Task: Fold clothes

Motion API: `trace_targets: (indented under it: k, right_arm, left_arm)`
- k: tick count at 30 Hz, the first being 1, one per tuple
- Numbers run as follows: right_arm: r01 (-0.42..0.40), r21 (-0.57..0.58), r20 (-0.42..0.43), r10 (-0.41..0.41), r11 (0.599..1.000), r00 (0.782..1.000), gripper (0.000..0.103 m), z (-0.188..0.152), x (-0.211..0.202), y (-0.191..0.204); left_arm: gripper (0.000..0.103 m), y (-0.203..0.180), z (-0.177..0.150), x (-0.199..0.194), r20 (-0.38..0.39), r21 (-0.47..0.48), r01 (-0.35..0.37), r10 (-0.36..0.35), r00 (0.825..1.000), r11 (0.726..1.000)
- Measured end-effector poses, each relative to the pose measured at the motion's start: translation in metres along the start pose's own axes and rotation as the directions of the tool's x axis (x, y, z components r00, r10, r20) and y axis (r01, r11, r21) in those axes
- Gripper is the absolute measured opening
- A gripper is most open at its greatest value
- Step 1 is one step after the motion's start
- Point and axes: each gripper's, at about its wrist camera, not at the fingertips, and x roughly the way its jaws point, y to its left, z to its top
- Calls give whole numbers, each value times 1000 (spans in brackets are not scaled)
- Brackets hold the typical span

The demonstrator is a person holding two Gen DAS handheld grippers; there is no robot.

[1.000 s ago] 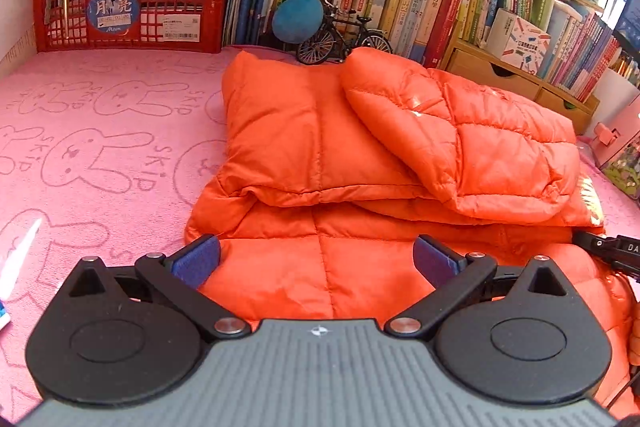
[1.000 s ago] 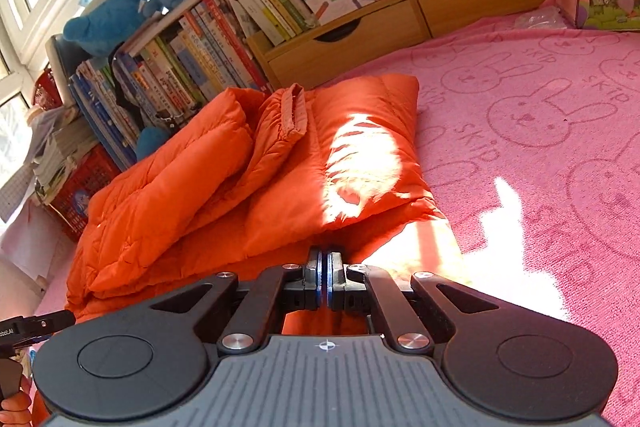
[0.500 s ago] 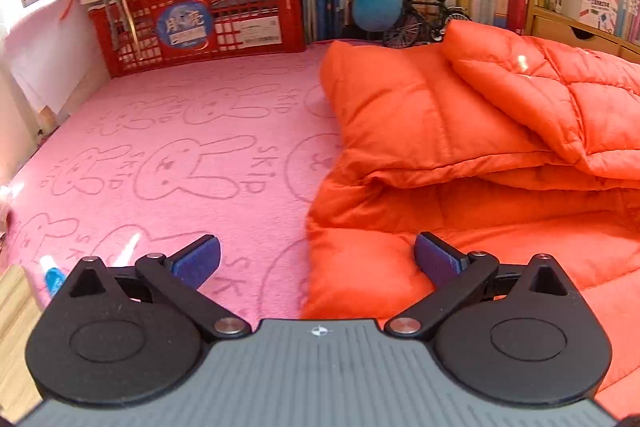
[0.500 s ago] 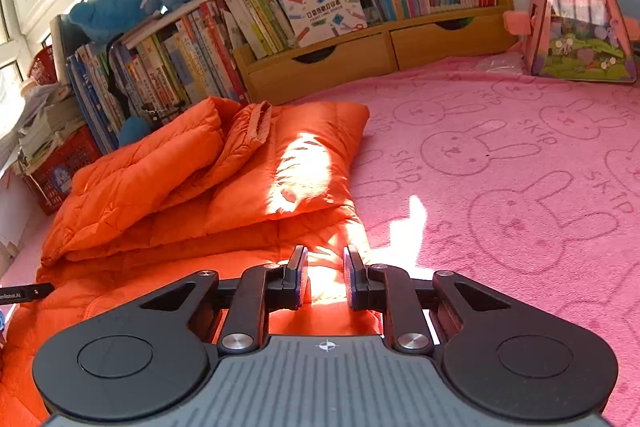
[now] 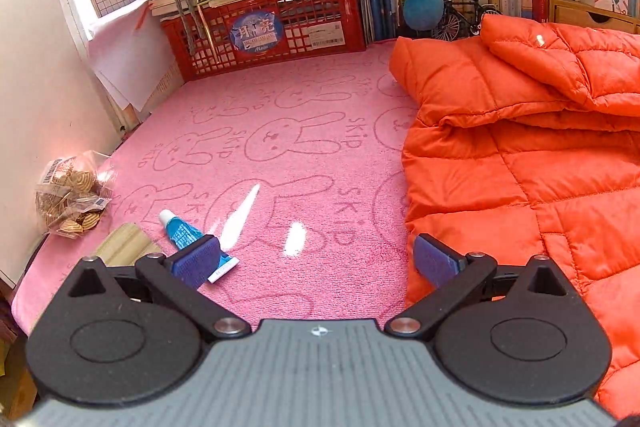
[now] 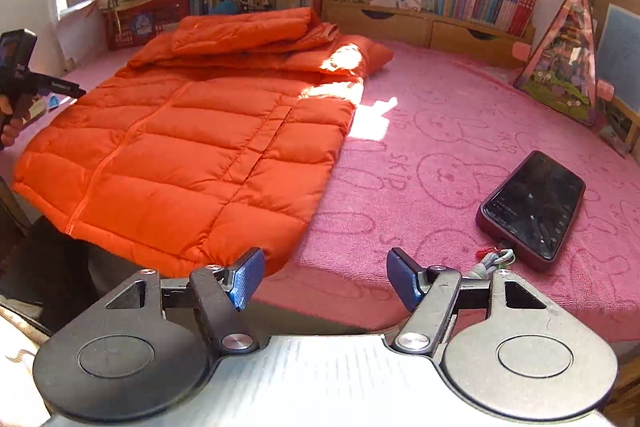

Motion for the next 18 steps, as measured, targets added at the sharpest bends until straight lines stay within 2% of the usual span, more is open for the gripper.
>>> trace_targets:
  k: [3,6,8,9,11,13,15,18]
  right_arm:
    - [14,-171,-9,-16,985,1000,77,-13,0,34]
    - [54,-382,52,-37,923,998,82,-20,3,71]
    - [96,-481,121,-43,872,992,82,-20,7,88]
    - [114,-499,149,-44,859,988,80,-17,8,92]
    - [136,-485,189,-48,864,981,71,-6,7,93]
    - [95,-407,210,-8,908,978,44,12,1,84]
    - [48,-330,237,33,943,971,38,32,-4,74]
    - [26,-257,306,56,966,951,34,62,-4,64]
  left_arm:
    - [103,0,-2,-7,2,-4,-9,9,1000,1000]
    - [103,2,-6,-17,8,-1,-13,13,1000,1000]
    - [103,3,-7,-23,16,0,-19,19,1000,1000]
    - [103,4,-7,-27,22,2,-23,23,999,1000]
    - [103,6,-9,-34,36,7,-31,30,999,1000]
    - [103,8,-10,-42,51,14,-38,37,998,999]
    - [103,9,-11,-49,72,23,-47,45,996,999]
    - [103,11,-12,-57,96,40,-64,60,994,997]
